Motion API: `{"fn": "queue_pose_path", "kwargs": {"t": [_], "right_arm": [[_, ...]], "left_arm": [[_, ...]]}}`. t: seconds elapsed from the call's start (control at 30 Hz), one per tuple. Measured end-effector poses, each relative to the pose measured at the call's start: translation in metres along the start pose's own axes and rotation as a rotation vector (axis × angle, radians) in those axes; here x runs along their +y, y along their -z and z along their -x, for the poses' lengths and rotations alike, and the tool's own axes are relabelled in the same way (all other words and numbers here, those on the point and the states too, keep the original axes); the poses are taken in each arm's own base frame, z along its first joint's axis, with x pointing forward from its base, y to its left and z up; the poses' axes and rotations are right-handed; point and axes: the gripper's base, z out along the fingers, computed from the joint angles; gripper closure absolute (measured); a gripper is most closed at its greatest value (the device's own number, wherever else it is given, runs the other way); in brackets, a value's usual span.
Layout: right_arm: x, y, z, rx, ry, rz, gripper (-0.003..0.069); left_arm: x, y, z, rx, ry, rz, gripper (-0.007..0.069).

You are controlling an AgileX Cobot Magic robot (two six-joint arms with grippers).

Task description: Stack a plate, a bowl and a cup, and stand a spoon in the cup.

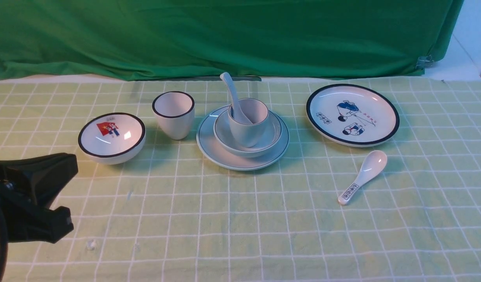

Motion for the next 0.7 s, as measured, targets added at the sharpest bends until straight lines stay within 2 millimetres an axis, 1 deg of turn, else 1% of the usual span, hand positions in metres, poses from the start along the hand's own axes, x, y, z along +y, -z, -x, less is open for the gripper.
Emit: {"fn": "queue_pose_path", "kwargs": {"t": [0.07,0.1,0.13,0.2,0.3,0.33,0.4,0.53,0.63,0.7], "right_arm": [[0.003,0.015,-0.017,-0.020,-0.014,-0.001,0.0634],[0.006,0.023,-0.030,-0.019,-0.022,0.000,0.0632],[0.007,0.027,-0.038,-0.015,-0.026,0.001,0.0632],[0.010,0.031,-0.050,0.001,-0.028,0.004,0.0631],[0.014,0.035,-0.075,0.059,-0.031,0.014,0.0627],[0.014,0.035,-0.075,0.059,-0.031,0.014,0.0626],[0.017,0.037,-0.094,0.113,-0.031,0.023,0.0617],[0.021,0.039,-0.112,0.169,-0.033,0.032,0.0604],[0.022,0.041,-0.118,0.186,-0.033,0.035,0.0606],[0.024,0.043,-0.127,0.187,-0.034,0.037,0.0627]], "left_arm": [[0.000,0.000,0.000,-0.001,0.000,0.000,0.0608],[0.000,0.000,0.000,-0.001,0.000,0.000,0.0608],[0.000,0.000,0.000,-0.001,0.000,0.000,0.0608],[0.000,0.000,0.000,-0.001,0.000,0.000,0.0608],[0.000,0.000,0.000,-0.001,0.000,0.000,0.0608],[0.000,0.000,0.000,-0.001,0.000,0.000,0.0608],[0.000,0.000,0.000,-0.001,0.000,0.000,0.0608],[0.000,0.000,0.000,-0.001,0.000,0.000,0.0608],[0.000,0.000,0.000,-0.001,0.000,0.000,0.0608],[0.000,0.000,0.000,-0.001,0.000,0.000,0.0608]]}}
